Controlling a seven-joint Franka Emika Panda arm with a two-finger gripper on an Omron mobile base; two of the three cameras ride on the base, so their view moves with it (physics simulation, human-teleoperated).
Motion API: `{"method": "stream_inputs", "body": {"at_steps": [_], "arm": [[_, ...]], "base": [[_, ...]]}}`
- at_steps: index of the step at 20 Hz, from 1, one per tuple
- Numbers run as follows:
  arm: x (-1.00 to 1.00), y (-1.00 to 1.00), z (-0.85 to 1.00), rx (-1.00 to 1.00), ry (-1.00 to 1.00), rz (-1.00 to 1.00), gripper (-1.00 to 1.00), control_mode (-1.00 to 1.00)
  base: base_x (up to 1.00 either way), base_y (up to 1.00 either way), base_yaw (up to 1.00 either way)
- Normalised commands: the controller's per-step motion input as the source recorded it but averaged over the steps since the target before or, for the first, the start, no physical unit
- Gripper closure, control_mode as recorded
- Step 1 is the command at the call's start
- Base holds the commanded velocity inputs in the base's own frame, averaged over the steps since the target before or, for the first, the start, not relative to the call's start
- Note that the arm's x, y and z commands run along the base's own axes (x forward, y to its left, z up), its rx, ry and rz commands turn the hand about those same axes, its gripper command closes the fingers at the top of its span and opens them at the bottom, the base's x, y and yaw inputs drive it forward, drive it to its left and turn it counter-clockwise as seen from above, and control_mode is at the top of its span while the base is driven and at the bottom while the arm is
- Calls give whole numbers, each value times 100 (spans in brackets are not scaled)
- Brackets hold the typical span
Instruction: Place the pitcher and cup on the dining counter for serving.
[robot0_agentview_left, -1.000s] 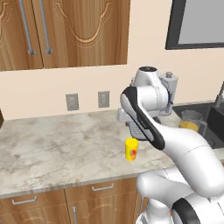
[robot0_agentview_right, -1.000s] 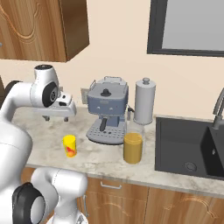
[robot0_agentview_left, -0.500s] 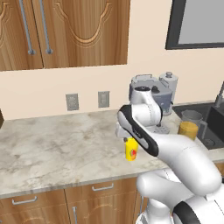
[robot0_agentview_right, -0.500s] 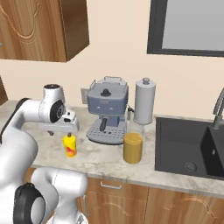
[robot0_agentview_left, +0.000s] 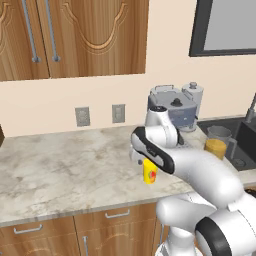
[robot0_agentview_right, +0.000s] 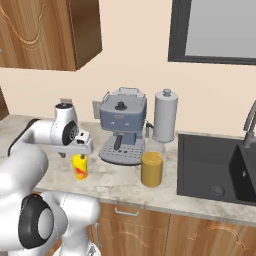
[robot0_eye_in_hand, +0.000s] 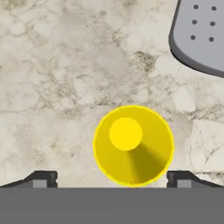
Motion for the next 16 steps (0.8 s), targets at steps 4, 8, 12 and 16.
{"method": "stream_inputs", "body": {"at_steps": [4,8,12,16], "arm": [[9,10,-23,0,0,0,-100,-100],[1,23,-23,-5,0,0,-100,-100],[0,6,-17,-2,0,0,-100,-100],[0,0,-41,0,0,0,-100,-100]], "base": [[0,0,0],[0,0,0],[0,0,0],[0,0,0]]}}
